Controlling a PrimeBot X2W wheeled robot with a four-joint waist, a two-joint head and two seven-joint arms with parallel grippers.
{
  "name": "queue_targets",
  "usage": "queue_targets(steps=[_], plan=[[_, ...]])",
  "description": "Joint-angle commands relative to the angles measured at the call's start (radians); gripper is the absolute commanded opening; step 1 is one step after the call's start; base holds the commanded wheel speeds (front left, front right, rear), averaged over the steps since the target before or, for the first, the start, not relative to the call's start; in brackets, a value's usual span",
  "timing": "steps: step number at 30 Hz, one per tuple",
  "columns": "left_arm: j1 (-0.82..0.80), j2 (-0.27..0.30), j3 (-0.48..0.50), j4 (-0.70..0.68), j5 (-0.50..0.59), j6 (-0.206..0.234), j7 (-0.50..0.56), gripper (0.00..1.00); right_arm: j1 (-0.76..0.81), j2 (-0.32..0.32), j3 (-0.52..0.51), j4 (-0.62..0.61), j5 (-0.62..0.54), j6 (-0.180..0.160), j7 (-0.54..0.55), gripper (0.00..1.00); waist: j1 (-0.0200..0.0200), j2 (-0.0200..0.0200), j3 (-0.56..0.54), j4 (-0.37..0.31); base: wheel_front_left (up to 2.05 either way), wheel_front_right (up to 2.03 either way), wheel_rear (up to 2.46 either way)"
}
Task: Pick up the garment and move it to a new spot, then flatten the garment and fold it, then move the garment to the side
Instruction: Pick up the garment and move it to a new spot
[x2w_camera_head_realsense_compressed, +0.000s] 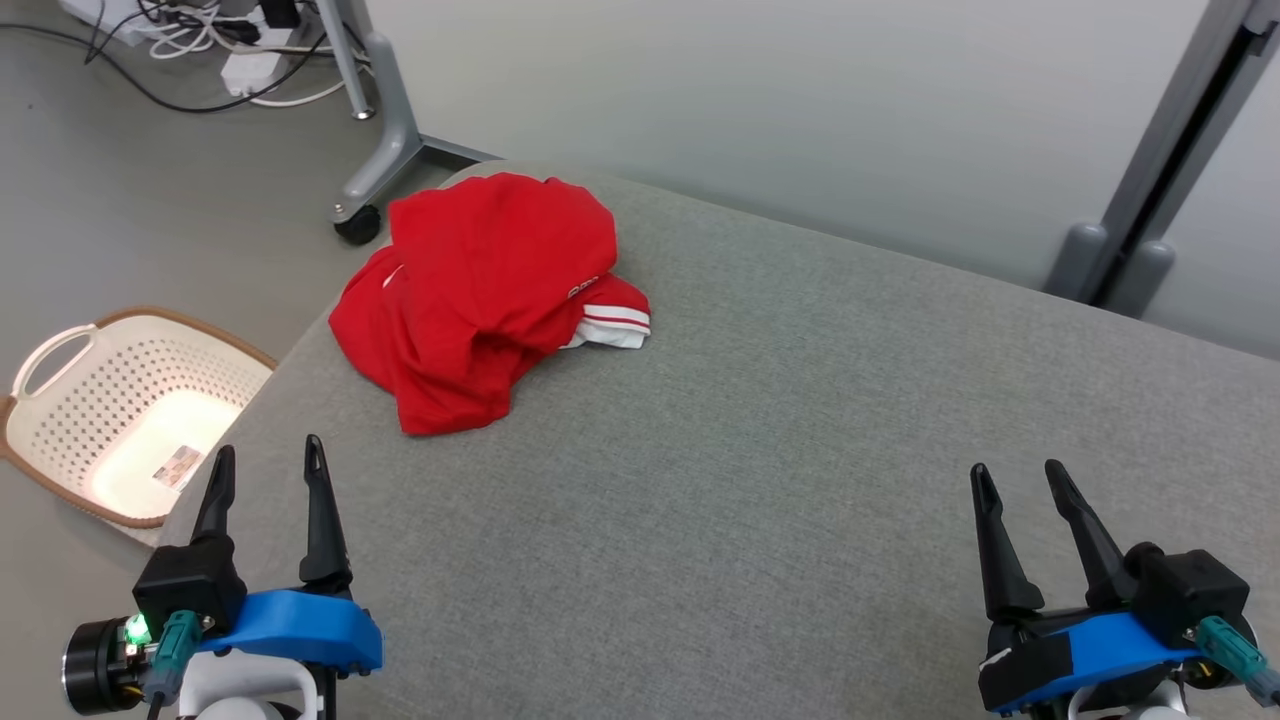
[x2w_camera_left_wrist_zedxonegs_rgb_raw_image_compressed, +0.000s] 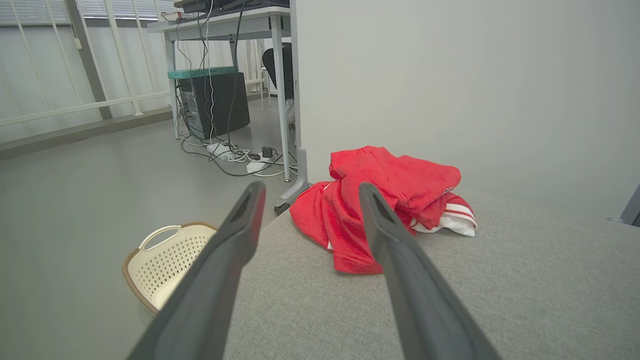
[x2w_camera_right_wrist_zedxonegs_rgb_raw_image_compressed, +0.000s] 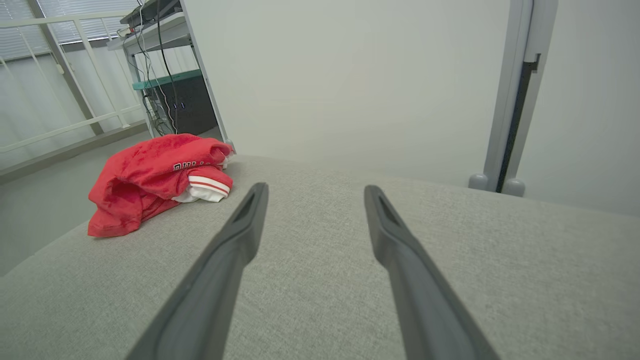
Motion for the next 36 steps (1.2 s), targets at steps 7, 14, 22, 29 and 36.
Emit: queue_targets(steps=[7,14,22,29,36], plan=[[0.007,0.008,0.005,-0.011,-0.008,0.01,-0.005,1.0,-0.008,-0.006,0.007,0.003,-0.003,0.002,0.002,1.0,-0.0001,0.0,0.008,0.017,0.0,0.0,0.0],[-0.021,0.004,0.021,-0.023,-0.033,0.017,-0.019,1.0,-0.021,-0.006,0.01,-0.011,-0.019,0.002,0.014,1.0,-0.0001,0.0,0.034,-0.019,0.0,0.0,0.0],[-0.188,0.073,0.073,-0.025,-0.056,-0.001,-0.014,1.0,-0.061,-0.006,-0.001,-0.07,-0.066,0.002,0.044,1.0,-0.0001,0.0,0.115,-0.096,0.0,0.0,0.0],[-0.395,0.162,0.131,0.004,-0.087,-0.026,0.012,1.0,-0.095,-0.006,-0.016,-0.172,-0.125,0.002,0.088,1.0,-0.0001,0.0,0.234,-0.174,0.0,0.0,0.0],[-0.601,0.221,0.147,0.127,-0.118,-0.053,0.047,1.0,-0.131,-0.007,-0.036,-0.281,-0.173,0.002,0.125,1.0,-0.0001,0.0,0.36,-0.221,0.0,0.0,0.0]])
